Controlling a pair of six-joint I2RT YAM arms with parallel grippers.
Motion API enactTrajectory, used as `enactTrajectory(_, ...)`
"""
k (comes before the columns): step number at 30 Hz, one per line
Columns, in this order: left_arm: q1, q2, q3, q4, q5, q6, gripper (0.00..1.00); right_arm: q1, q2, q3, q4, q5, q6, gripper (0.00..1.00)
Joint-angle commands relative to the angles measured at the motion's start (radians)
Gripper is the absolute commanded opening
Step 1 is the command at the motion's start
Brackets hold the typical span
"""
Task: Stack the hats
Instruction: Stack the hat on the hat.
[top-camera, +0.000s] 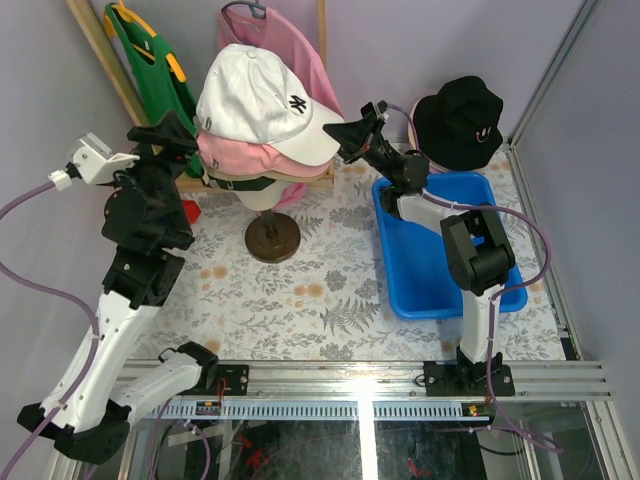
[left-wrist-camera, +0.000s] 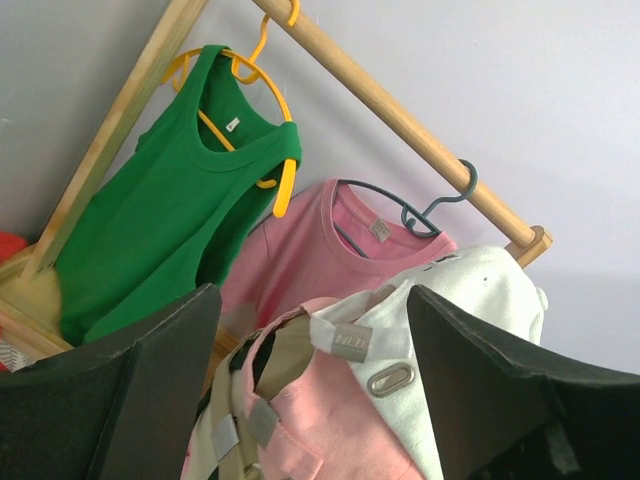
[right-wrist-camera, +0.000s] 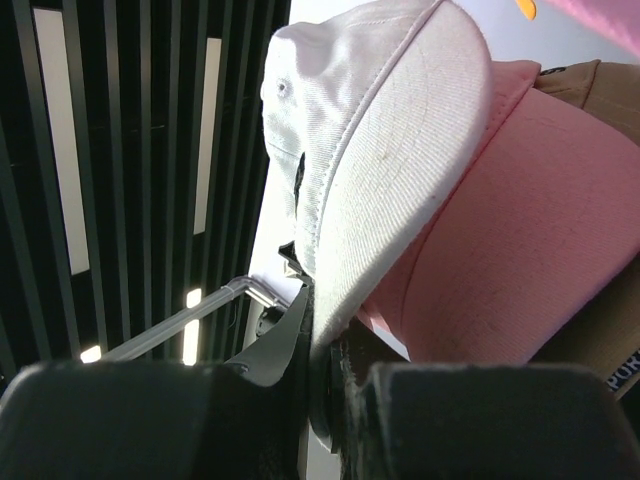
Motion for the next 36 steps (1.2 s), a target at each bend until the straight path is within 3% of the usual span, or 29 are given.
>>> enactTrajectory(1, 0.006, 0.048, 0.058, -0.024, -0.030, -0.051, 0.78, 0.014, -0.057, 0.013, 0.112, -0.005, 0.415, 0.00)
enactTrajectory(8, 0.010, 0.123, 0.108, -0.021, -0.052, -0.065, 0.95, 0.019, -0.076, -0.014, 0.112, -0.013, 0.410, 0.00)
enactTrajectory(12, 0.058, 0.168, 0.183, -0.093, 0.009, -0.154, 0.96, 0.019, -0.080, -0.022, 0.112, -0.015, 0.410, 0.00)
enactTrajectory(18, 0.217, 0.231, 0.318, -0.254, 0.218, -0.322, 0.96, 0.019, -0.077, -0.014, 0.112, -0.015, 0.411, 0.00)
enactTrajectory(23, 0.413, 0.259, 0.370, -0.321, 0.528, -0.472, 0.97, 0.018, -0.069, -0.001, 0.111, -0.021, 0.414, 0.01)
enactTrajectory(29, 0.669, 0.254, 0.204, -0.072, 1.018, -0.760, 0.96, 0.018, -0.058, 0.007, 0.112, -0.026, 0.415, 0.01)
enactTrajectory(36, 0.702, 0.289, 0.055, 0.242, 1.250, -0.976, 0.93, 0.017, -0.046, 0.026, 0.112, -0.031, 0.419, 0.01)
